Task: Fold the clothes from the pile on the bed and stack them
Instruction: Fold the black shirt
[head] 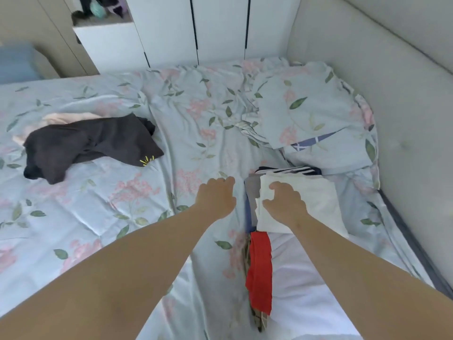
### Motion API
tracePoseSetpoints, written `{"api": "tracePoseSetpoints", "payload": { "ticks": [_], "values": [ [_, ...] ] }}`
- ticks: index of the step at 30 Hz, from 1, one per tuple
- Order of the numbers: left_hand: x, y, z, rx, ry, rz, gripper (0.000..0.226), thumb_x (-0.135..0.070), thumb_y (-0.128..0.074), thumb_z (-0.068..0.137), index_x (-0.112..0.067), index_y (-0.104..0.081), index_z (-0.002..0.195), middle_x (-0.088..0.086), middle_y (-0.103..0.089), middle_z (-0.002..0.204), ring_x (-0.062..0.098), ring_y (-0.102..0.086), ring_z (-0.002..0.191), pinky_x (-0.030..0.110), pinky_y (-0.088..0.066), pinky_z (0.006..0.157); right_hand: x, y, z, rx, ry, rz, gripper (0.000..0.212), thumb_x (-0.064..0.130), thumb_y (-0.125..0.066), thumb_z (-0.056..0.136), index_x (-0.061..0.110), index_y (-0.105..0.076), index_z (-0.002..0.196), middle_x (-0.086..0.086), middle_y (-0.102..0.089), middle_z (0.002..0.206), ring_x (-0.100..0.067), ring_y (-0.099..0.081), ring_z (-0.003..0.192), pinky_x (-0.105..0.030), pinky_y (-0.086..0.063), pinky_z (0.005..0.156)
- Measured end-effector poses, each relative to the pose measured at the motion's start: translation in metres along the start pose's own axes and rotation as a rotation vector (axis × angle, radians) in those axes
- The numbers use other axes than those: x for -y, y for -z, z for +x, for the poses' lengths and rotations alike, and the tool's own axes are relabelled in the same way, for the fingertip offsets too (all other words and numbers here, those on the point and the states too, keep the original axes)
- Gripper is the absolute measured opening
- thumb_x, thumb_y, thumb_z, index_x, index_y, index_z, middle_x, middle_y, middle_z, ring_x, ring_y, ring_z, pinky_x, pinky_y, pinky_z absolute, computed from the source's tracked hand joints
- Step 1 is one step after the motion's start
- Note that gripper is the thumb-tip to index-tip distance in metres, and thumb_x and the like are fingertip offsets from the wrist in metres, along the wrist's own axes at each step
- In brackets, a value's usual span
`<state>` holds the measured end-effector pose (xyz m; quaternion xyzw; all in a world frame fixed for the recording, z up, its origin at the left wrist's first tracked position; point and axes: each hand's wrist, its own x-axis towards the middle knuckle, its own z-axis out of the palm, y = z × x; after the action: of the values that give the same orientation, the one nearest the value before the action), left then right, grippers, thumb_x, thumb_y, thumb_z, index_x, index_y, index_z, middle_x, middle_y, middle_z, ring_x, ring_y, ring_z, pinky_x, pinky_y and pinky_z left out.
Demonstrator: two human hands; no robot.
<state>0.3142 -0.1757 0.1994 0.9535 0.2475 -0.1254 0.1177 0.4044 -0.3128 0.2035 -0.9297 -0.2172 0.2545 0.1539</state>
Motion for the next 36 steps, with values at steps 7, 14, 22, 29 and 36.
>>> {"api": "tracePoseSetpoints", "payload": {
  "ticks": [7, 14, 22, 29, 36],
  "values": [
    [0.108, 0.04, -0.048, -0.094, 0.118, 0.018, 0.035, -0.023, -0.041, 0.096, -0.015, -0.04, 0.13, 0.006, -0.053, 0.121, 0.026, -0.048, 0.113, 0.034, -0.038, 0.09, 0.135, -0.033, -0.016, 0.063, 0.268, -0.008, 0.04, 0.023, -0.047, 0.092, 0.025, -0.045, 0.132, -0.004, -0.041, 0.137, -0.024, -0.044, 0.121, -0.036, -0.04, 0.099],
    [0.265, 0.033, -0.083, -0.084, 0.255, -0.03, 0.033, -0.021, -0.039, 0.096, -0.018, -0.041, 0.129, 0.003, -0.054, 0.121, 0.024, -0.049, 0.112, 0.034, -0.039, 0.091, 0.257, -0.128, -0.03, 0.201, 0.289, 0.004, 0.043, 0.022, -0.047, 0.092, 0.022, -0.043, 0.135, -0.004, -0.039, 0.139, -0.025, -0.042, 0.122, -0.035, -0.039, 0.099],
    [0.425, -0.001, -0.068, -0.058, 0.238, -0.005, 0.034, -0.022, -0.039, 0.097, -0.019, -0.041, 0.131, 0.0, -0.053, 0.125, 0.021, -0.048, 0.112, 0.032, -0.038, 0.091, 0.347, -0.238, 0.013, 0.264, 0.235, -0.024, 0.043, 0.022, -0.047, 0.093, 0.02, -0.041, 0.135, -0.005, -0.04, 0.137, -0.025, -0.049, 0.114, -0.038, -0.044, 0.095],
    [0.505, -0.075, -0.006, -0.052, 0.266, -0.104, 0.04, -0.026, -0.04, 0.098, -0.02, -0.036, 0.138, -0.002, -0.044, 0.138, 0.02, -0.043, 0.122, 0.032, -0.037, 0.095, 0.374, -0.307, 0.092, 0.194, 0.235, -0.096, 0.045, 0.018, -0.047, 0.091, 0.02, -0.041, 0.136, -0.005, -0.042, 0.134, -0.026, -0.045, 0.116, -0.037, -0.042, 0.093],
    [0.542, -0.185, 0.058, 0.01, 0.452, -0.246, 0.069, -0.055, -0.028, 0.097, -0.034, 0.012, 0.149, -0.006, 0.018, 0.158, 0.022, 0.017, 0.145, 0.054, 0.001, 0.114, 0.367, -0.372, 0.19, -0.015, 0.263, -0.112, 0.047, 0.016, -0.05, 0.09, 0.016, -0.039, 0.136, -0.007, -0.037, 0.142, -0.032, -0.039, 0.121, -0.042, -0.039, 0.095]
  ]
}}
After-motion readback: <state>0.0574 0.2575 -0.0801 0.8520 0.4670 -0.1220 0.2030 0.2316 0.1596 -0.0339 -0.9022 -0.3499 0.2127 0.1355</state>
